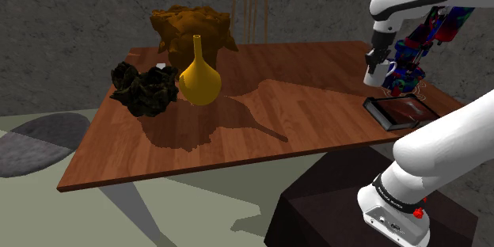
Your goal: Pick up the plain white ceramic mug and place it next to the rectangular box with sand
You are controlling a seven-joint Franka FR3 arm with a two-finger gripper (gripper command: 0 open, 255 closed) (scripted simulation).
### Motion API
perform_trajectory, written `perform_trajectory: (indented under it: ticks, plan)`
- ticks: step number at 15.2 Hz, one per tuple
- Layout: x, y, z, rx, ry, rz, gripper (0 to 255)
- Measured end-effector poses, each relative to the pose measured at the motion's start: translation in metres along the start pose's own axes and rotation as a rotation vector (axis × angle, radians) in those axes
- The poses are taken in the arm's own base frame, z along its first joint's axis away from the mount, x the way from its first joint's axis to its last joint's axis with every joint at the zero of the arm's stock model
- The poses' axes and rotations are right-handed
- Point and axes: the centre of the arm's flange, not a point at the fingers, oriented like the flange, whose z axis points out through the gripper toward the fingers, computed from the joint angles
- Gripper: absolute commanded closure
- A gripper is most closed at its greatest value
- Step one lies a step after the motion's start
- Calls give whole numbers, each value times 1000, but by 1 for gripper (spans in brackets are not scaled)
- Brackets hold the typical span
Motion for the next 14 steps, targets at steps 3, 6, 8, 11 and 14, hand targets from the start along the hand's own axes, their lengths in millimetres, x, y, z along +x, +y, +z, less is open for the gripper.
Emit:
perform_trajectory:
  ticks: [3,6,8,11,14]
  plan:
    - [3,-1,14,0,0,0,255]
    - [6,-2,32,0,0,0,255]
    - [7,-1,42,0,0,0,255]
    - [10,-2,57,0,0,0,255]
    - [13,-3,70,-3,7,-1,255]
